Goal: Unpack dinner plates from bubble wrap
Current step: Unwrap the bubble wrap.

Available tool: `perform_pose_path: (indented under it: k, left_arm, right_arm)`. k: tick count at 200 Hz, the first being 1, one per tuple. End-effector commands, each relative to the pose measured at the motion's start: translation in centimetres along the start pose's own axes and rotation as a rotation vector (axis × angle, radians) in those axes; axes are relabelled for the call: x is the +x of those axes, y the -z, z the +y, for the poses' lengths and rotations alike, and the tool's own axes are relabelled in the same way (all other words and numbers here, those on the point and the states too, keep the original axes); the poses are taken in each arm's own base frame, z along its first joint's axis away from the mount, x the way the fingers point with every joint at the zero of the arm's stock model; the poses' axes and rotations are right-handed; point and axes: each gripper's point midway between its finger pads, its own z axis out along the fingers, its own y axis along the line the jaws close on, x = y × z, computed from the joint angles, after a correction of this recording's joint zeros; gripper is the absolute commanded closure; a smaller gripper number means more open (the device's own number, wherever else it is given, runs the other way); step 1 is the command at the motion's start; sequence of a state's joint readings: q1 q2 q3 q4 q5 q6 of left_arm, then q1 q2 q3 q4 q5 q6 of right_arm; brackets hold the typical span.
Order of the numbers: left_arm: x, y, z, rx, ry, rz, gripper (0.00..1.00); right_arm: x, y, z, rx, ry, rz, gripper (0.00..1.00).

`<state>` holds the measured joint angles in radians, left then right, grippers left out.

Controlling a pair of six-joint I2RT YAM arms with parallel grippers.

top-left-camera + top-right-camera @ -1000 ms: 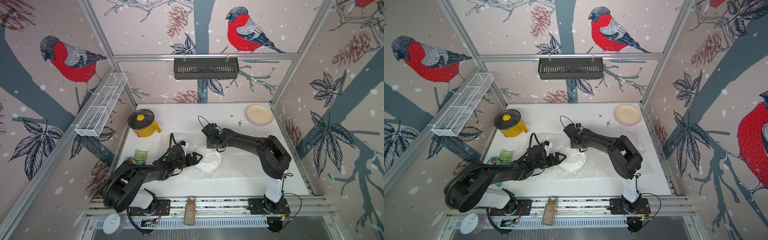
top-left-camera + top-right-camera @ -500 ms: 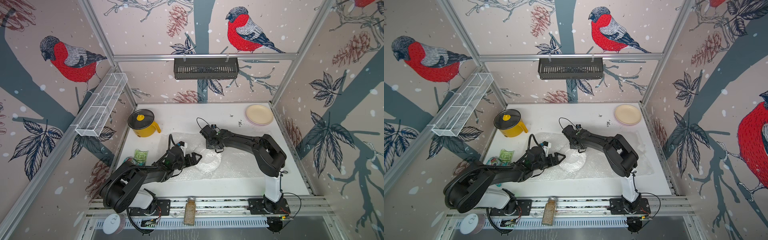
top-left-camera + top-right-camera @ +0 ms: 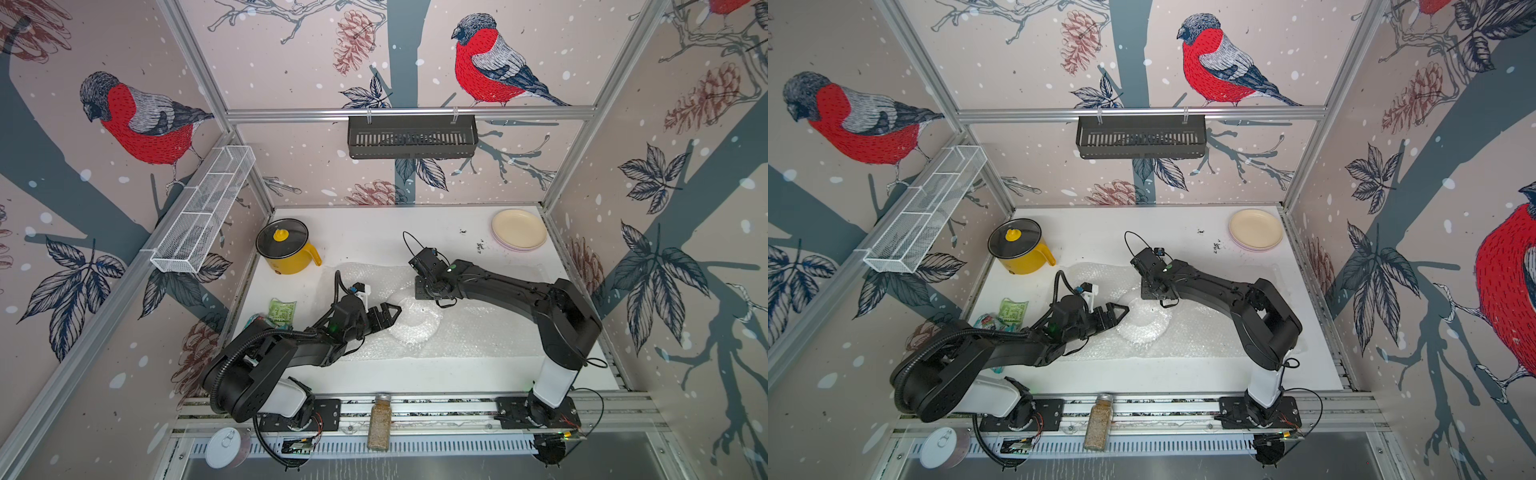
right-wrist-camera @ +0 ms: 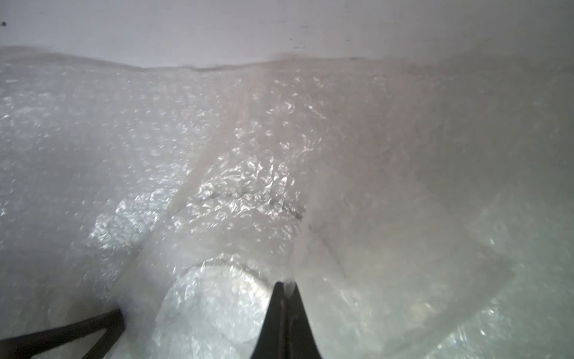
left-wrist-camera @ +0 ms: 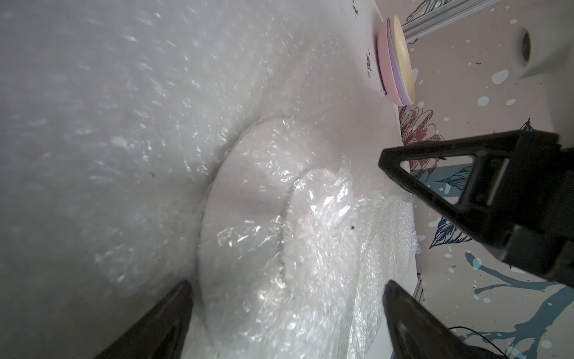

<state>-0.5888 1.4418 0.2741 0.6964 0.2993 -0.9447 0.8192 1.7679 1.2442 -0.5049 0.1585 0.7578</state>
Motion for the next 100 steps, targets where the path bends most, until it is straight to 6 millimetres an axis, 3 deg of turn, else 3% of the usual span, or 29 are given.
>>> perform_pose_path:
  k: [1, 47, 100]
  left_arm:
    - [1.7, 0.4, 4.5, -0.184, 0.076, 0.039, 0.05]
    - [1.9, 0.4, 4.8, -0.194, 0.079, 0.039, 0.05]
    - [1.6, 0.5, 5.3, -0.215, 0.114, 0.016, 0.05]
  right_arm:
    - [0.7, 0.9, 1.2, -0.085, 0.020, 0.024, 0.99]
    - [2.3, 0.5, 0.0, -0.057, 0.028, 0.055, 0.99]
    - [4.6, 1.7, 1.5, -0.150, 0.061, 0.097, 0.99]
